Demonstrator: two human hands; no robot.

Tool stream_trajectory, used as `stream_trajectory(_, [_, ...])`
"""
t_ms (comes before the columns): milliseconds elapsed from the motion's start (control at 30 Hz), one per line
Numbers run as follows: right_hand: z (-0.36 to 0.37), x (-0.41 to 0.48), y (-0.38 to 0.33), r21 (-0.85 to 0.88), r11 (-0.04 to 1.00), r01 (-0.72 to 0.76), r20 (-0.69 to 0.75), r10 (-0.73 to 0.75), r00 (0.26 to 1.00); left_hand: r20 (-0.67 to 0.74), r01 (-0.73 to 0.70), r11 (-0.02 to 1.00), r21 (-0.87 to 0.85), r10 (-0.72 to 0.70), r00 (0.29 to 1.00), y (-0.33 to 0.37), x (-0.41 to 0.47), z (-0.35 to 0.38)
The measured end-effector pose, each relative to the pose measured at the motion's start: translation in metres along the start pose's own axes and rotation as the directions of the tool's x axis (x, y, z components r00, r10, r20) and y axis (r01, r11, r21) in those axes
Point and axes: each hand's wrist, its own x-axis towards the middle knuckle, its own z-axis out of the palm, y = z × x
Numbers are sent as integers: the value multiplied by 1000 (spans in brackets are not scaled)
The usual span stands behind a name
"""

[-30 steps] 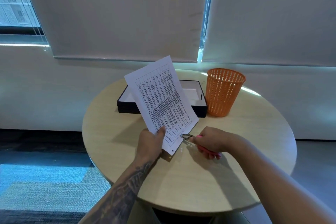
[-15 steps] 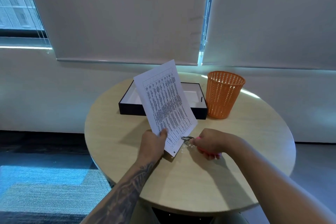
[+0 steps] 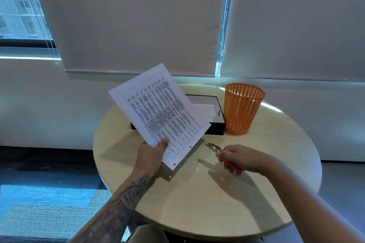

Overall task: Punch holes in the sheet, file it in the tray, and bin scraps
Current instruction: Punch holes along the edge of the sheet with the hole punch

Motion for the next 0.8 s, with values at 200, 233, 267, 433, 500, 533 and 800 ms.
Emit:
stream_trajectory(200, [-10,-2,-4,189,974,128,-205,-88,975,236,-169,968,186,123,964,7,2,-26])
stream_trajectory(233, [-11,0,-6,221,964,148,-261,-88,961,288,-190,960,205,126,949,10,2,-29])
stream_trajectory(267, [-12,3,-7,255,951,173,-323,-85,943,333,-203,953,224,121,935,11,1,-31])
stream_trajectory(433, [-15,7,-20,390,884,258,-396,-91,914,474,-247,929,276,92,876,19,0,-42])
stream_trajectory(500, [-15,6,-22,417,874,249,-344,-102,933,491,-242,926,292,72,868,21,2,-44])
stream_trajectory(533, [-14,7,-22,440,867,235,-312,-97,945,490,-230,929,291,62,869,23,3,-44])
stream_trajectory(800, [-4,12,-37,539,807,242,-271,-105,957,451,-221,941,255,87,888,38,4,-52])
